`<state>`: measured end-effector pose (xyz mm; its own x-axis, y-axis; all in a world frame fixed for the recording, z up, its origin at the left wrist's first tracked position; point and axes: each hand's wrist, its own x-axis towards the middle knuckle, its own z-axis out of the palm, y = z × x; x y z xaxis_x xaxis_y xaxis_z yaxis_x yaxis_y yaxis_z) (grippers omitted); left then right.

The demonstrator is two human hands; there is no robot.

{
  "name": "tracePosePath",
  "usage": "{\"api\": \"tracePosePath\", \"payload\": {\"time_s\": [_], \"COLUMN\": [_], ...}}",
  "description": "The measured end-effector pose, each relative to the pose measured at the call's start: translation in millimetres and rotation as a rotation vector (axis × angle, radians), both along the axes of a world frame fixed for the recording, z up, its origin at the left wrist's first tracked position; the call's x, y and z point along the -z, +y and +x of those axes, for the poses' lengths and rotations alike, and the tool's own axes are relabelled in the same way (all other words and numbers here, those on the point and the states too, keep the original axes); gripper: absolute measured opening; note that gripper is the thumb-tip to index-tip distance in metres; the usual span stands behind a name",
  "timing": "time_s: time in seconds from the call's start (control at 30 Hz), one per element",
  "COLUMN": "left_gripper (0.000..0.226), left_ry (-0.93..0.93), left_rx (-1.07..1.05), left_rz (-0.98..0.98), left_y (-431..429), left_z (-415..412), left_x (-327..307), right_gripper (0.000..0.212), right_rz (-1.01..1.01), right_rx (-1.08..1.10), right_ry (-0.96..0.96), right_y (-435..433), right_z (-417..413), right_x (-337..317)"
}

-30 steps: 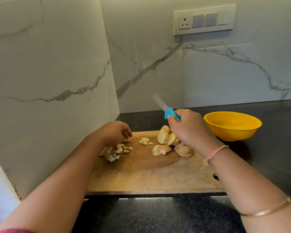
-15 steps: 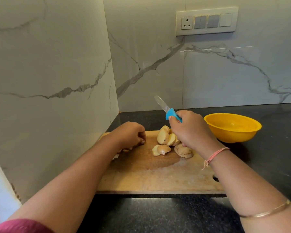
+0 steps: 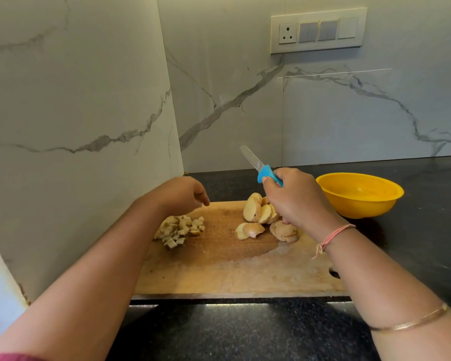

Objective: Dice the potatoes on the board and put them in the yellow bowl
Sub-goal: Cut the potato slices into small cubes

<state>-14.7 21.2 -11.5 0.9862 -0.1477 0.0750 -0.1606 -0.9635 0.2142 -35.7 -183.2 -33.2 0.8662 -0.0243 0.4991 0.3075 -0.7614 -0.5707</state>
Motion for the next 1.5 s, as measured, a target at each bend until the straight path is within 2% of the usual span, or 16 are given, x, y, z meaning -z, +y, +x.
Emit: {"api": "tracePosePath", "payload": {"time_s": [0.07,0.17,0.33,0.43,0.6,0.7,0.8,0.97,1.13,1.3,1.5], "left_gripper": [0.021,0.022,0.018,0.024,0.027,0.038,0.051,0.032,0.024,0.027,0.023], "left_ry": [0.051,0.130,0.030,0.025,-0.012,-0.117,-0.066,0.049,-0.020,-0.118,0.051], "left_rx": [0.053,0.077,0.003,-0.052,-0.073,-0.141,-0.139,-0.106,-0.173,-0.162,-0.080], "left_rz": [-0.011,0.022,0.086,0.131,0.085,0.041,0.047,0.118,0.163,0.080,0.072], "left_y": [-4,-6,0,2,4,4,4,8,10,6,4], "left_z": [0,0,-5,-8,-7,1,9,18,12,5,4], "left_x": [4,14,24,22,23,19,19,27,24,19,27], "right_gripper": [0.036,0.036,0.036,0.035,0.034,0.035,0.036,0.036,0.036,0.036,0.035], "right_rz": [-0.001,0.002,0.011,0.011,0.020,0.019,0.026,0.027,0.018,0.026,0.032], "right_rx": [0.000,0.001,-0.003,-0.006,-0.011,-0.011,-0.006,-0.004,-0.005,0.002,0.008], "right_ry": [-0.001,-0.003,-0.011,-0.013,-0.033,-0.038,-0.035,-0.031,-0.032,-0.037,-0.045], "right_y": [-1,-1,-1,-1,-2,-2,-2,-2,-2,-3,-5], "right_z": [0,-1,-1,0,0,1,0,-1,1,1,2], "right_x": [0,-1,-1,0,0,0,0,-1,-1,-1,-1]}}
